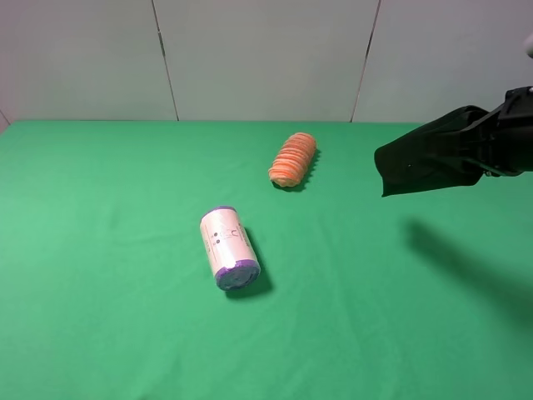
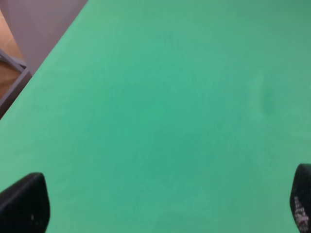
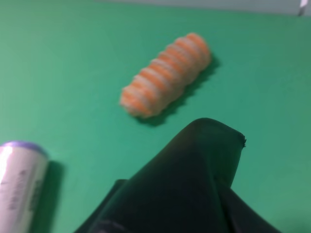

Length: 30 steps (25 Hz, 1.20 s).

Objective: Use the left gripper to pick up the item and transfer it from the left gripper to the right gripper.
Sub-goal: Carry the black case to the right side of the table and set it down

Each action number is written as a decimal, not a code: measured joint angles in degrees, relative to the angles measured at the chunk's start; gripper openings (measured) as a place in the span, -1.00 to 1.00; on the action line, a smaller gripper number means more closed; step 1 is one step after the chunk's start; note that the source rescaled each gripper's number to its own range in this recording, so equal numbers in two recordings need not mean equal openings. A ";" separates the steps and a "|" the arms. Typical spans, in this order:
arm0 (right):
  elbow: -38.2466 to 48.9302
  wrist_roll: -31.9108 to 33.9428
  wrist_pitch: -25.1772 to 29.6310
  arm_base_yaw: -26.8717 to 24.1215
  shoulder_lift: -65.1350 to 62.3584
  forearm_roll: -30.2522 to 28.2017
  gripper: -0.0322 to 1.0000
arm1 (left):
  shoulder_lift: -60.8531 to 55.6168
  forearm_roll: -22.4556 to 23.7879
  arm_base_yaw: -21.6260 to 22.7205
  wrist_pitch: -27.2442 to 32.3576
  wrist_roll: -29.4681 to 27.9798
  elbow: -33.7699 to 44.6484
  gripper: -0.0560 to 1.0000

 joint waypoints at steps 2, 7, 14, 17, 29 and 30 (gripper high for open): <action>0.00 0.00 -1.96 0.00 1.65 -0.21 -0.94 | 0.00 0.00 0.00 0.00 0.00 0.00 1.00; 0.00 0.00 -6.53 0.00 6.94 -0.61 -0.94 | 0.00 0.00 0.00 0.00 0.00 0.00 1.00; 0.00 -0.89 -13.43 0.00 9.18 -0.62 -0.94 | 0.00 0.00 0.00 0.00 0.00 0.00 1.00; 0.24 -1.18 -14.60 0.00 9.36 -0.62 -0.94 | 0.00 0.00 0.00 0.00 0.00 0.00 1.00; 4.06 -1.34 -21.56 0.67 9.43 -0.62 -0.94 | 0.00 0.05 0.00 -0.02 0.00 0.00 1.00; 4.06 -1.66 -21.63 1.44 9.43 -0.62 -0.94 | 0.00 0.05 0.00 -0.02 0.00 0.00 1.00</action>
